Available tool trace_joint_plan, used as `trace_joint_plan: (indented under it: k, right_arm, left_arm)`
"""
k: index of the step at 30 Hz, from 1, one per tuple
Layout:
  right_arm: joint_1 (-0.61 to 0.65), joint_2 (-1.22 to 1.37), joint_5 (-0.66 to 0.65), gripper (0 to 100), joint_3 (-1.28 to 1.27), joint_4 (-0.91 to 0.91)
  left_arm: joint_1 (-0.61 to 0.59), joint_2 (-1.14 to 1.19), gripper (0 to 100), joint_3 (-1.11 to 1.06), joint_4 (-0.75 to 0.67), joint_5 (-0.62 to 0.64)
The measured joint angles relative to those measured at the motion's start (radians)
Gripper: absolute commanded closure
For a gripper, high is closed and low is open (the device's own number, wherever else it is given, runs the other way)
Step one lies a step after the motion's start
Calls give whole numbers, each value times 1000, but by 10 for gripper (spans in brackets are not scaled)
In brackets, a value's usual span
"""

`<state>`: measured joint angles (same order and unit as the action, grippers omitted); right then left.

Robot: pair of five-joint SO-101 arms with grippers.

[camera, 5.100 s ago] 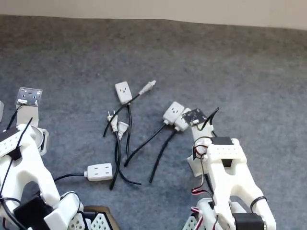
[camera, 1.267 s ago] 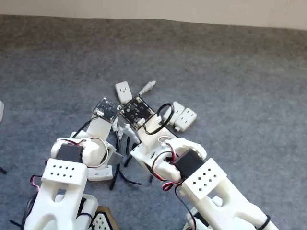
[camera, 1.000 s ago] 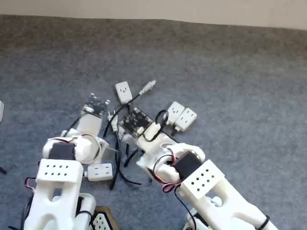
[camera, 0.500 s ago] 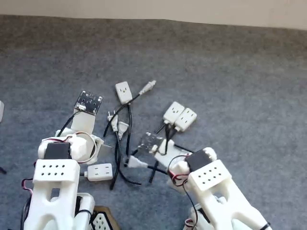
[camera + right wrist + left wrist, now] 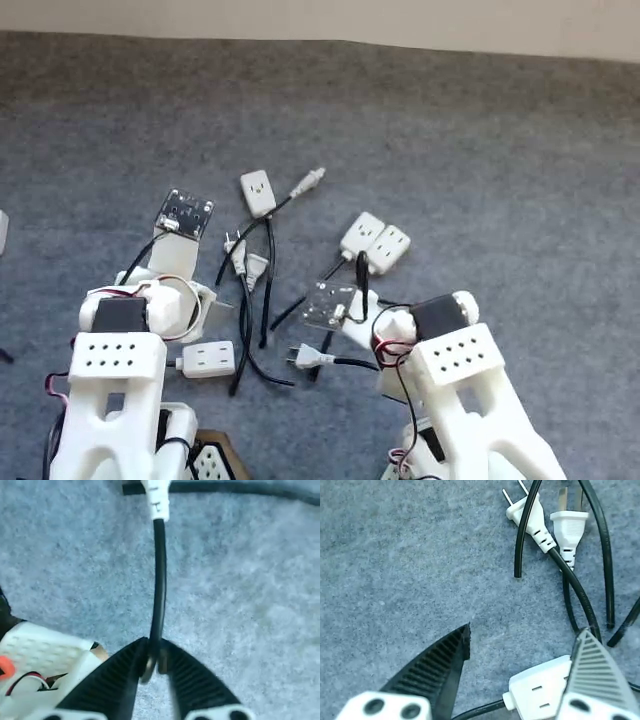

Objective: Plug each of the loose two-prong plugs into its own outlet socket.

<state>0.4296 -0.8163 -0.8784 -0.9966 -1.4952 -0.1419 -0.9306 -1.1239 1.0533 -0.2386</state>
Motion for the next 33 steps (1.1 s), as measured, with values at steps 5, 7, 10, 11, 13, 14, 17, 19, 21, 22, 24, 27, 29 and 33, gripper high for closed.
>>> trace_joint_plan:
  k: [5,7,10,11,13,14,17,19,21,22,24,27,29,33]
  right_arm:
    - [164,0,55,637,-40,81]
    - [249,0,89,637,-54,112]
    - [339,0,98,637,-55,163]
    - [351,0,100,637,-63,192]
    - [354,0,103,637,-100,265]
    - [356,0,104,637,-126,307]
    - [364,0,107,637,-210,440]
    - [364,0,107,637,-241,494]
    - [367,0,107,637,-244,509]
    - [367,0,107,638,-244,516]
    - [367,0,127,639,-236,517]
    - [368,17,206,639,-172,512]
    - [393,94,227,639,-109,483]
    - [420,318,238,641,-6,476]
  left_arm:
    - [0,0,678,-23,-21,0]
    - [0,0,678,-41,-43,0]
    - [0,0,678,-46,-54,0]
    - [0,0,678,-46,-54,0]
    - [0,0,678,-48,-54,0]
    - [0,0,678,-51,-54,0]
    - [2,0,678,-54,-54,0]
    - [2,0,678,-69,-54,0]
    - [2,0,678,-77,-54,0]
    - [2,0,678,-77,-54,0]
    - [2,0,678,-77,-57,0]
    - [0,0,678,-77,-57,0]
    - [0,0,678,-77,-57,0]
    - [0,0,678,-84,-57,0]
